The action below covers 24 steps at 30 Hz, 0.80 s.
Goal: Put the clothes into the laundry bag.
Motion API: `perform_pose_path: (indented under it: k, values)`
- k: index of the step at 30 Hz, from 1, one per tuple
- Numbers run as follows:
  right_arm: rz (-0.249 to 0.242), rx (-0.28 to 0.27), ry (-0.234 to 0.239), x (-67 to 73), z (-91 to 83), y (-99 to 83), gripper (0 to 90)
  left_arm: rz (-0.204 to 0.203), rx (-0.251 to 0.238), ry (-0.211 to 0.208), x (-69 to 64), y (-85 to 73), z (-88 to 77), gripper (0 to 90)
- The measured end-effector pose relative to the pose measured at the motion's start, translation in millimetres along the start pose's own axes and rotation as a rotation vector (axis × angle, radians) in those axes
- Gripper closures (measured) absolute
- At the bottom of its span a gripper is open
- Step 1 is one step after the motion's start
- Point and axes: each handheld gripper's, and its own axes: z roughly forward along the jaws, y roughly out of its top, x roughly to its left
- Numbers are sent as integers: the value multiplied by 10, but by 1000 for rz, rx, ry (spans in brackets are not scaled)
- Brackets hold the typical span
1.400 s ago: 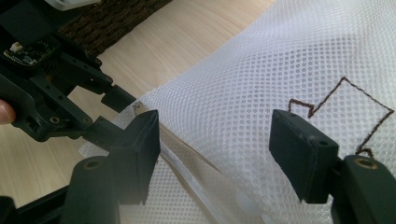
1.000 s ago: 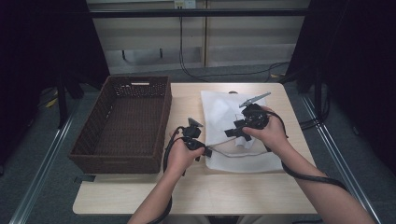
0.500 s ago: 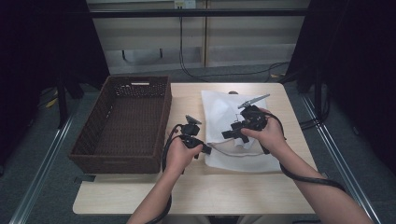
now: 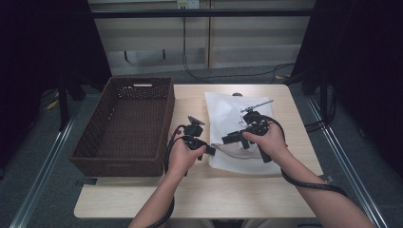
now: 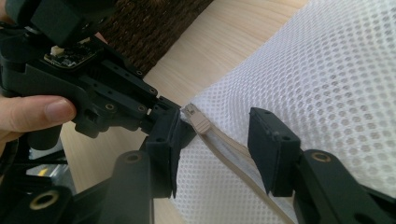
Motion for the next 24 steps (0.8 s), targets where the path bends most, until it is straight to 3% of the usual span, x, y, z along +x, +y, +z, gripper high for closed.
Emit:
perform_pose_path:
  k: [5, 11, 24]
  values:
    - [58, 11, 33, -13, 79, -33, 615, -15, -13, -3, -9, 3, 4, 842]
    - [127, 23, 48, -25, 149, -53, 670, 4, -8, -5, -5, 10, -23, 842]
    - [182, 10, 82, -44, 244, -65, 717, 8, -18, -6, -13, 14, -26, 841]
